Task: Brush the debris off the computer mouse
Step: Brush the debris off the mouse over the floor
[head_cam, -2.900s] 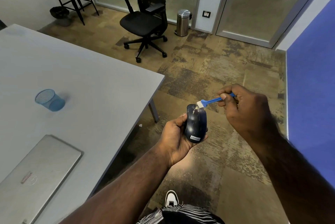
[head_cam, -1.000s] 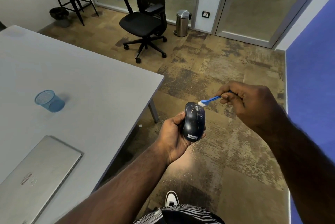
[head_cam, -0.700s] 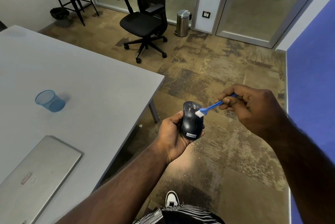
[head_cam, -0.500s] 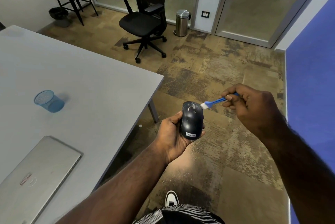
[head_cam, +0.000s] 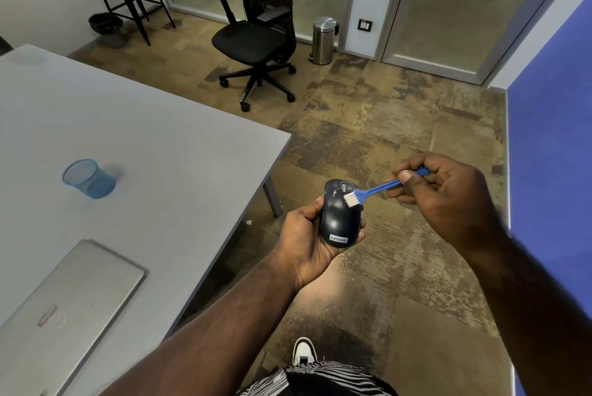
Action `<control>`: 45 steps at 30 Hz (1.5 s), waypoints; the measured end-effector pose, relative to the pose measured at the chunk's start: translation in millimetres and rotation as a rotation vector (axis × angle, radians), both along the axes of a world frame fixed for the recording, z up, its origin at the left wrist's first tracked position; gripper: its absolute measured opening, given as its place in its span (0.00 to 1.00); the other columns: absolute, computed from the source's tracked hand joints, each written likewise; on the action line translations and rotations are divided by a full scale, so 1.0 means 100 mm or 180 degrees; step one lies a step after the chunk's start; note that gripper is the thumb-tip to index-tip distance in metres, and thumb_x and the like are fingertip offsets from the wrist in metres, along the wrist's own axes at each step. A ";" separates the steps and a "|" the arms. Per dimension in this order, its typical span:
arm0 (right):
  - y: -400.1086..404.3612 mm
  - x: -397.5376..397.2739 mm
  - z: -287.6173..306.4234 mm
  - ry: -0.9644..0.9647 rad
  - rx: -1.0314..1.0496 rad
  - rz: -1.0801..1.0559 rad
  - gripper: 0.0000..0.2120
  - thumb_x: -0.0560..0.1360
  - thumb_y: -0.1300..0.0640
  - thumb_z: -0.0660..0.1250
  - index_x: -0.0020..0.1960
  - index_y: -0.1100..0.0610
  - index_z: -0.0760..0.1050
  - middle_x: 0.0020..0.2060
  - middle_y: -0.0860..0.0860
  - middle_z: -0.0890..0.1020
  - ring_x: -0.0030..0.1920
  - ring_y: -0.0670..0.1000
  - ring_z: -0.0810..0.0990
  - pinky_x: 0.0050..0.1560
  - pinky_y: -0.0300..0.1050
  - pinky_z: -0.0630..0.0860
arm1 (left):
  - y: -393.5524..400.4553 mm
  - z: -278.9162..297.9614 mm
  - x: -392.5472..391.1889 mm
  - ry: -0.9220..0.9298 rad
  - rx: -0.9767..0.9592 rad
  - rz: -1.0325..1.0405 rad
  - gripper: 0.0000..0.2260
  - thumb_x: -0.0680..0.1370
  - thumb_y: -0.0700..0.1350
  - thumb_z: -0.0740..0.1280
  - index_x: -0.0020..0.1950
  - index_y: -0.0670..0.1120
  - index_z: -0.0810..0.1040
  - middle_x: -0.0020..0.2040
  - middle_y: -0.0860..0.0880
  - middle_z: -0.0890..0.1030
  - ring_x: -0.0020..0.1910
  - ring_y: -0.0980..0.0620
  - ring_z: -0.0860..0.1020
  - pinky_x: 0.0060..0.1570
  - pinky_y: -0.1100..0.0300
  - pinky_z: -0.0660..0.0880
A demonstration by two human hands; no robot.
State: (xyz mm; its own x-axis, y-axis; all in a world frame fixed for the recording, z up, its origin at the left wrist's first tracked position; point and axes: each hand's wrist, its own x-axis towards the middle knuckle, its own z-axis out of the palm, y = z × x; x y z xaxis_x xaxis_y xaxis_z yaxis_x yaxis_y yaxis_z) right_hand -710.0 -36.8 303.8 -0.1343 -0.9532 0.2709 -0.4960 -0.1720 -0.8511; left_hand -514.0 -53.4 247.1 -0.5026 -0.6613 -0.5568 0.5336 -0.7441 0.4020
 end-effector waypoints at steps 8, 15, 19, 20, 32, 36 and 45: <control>-0.07 0.03 -0.01 0.0309 -0.0052 -0.0448 0.11 0.79 0.63 0.66 0.48 0.46 0.79 0.38 0.41 0.84 0.37 0.40 0.86 0.39 0.44 0.84 | 0.02 0.00 0.00 -0.0018 -0.0006 -0.0045 0.22 0.82 0.49 0.53 0.69 0.37 0.72 0.65 0.36 0.75 0.52 0.39 0.78 0.55 0.47 0.74; -0.13 0.05 -0.05 0.0506 0.0103 -0.0618 0.11 0.79 0.62 0.65 0.49 0.46 0.79 0.37 0.42 0.83 0.38 0.42 0.86 0.42 0.52 0.85 | 0.04 0.01 -0.01 -0.0009 0.0014 -0.0061 0.22 0.82 0.49 0.54 0.69 0.37 0.72 0.63 0.36 0.76 0.50 0.39 0.78 0.53 0.47 0.76; -0.15 0.05 -0.05 0.0463 0.0111 -0.0480 0.11 0.79 0.62 0.65 0.47 0.45 0.78 0.37 0.41 0.83 0.37 0.40 0.85 0.41 0.51 0.85 | 0.02 0.02 -0.01 0.0019 0.0003 -0.0046 0.22 0.81 0.48 0.55 0.69 0.38 0.72 0.63 0.36 0.76 0.50 0.39 0.78 0.53 0.47 0.76; -0.16 0.05 -0.06 0.0557 0.0130 -0.0477 0.11 0.79 0.62 0.65 0.47 0.46 0.78 0.37 0.41 0.83 0.37 0.40 0.85 0.42 0.51 0.85 | 0.02 0.02 -0.01 0.0020 0.0010 -0.0046 0.22 0.81 0.48 0.55 0.69 0.38 0.72 0.63 0.36 0.76 0.50 0.39 0.78 0.52 0.47 0.76; -0.21 0.07 0.01 0.0643 0.0133 -0.0455 0.10 0.79 0.62 0.65 0.48 0.47 0.78 0.37 0.42 0.83 0.38 0.41 0.85 0.42 0.50 0.85 | 0.02 0.02 -0.02 -0.0085 0.0002 -0.0085 0.21 0.80 0.49 0.57 0.68 0.38 0.74 0.62 0.36 0.77 0.51 0.39 0.78 0.52 0.47 0.76; -0.15 0.12 0.09 0.0384 -0.0018 0.0016 0.12 0.78 0.63 0.67 0.47 0.46 0.79 0.38 0.43 0.84 0.38 0.41 0.86 0.39 0.40 0.83 | 0.00 0.00 -0.03 -0.0166 -0.0050 -0.0063 0.21 0.81 0.49 0.56 0.67 0.38 0.74 0.59 0.36 0.78 0.50 0.39 0.79 0.48 0.49 0.78; -0.18 0.15 0.11 0.0841 -0.0078 -0.0366 0.09 0.79 0.62 0.65 0.51 0.50 0.80 0.40 0.45 0.84 0.39 0.41 0.85 0.40 0.49 0.85 | 0.02 0.01 -0.03 -0.0173 -0.0044 -0.0098 0.20 0.81 0.49 0.58 0.67 0.39 0.75 0.58 0.37 0.79 0.49 0.39 0.79 0.46 0.49 0.79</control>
State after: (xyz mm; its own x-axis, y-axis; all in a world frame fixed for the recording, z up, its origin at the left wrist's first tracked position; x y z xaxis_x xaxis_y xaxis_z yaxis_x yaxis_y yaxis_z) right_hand -694.9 -54.8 314.5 -0.1628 -0.9285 0.3336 -0.7175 -0.1206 -0.6860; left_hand -517.3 -51.0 248.5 -0.4922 -0.6538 -0.5748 0.4875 -0.7540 0.4402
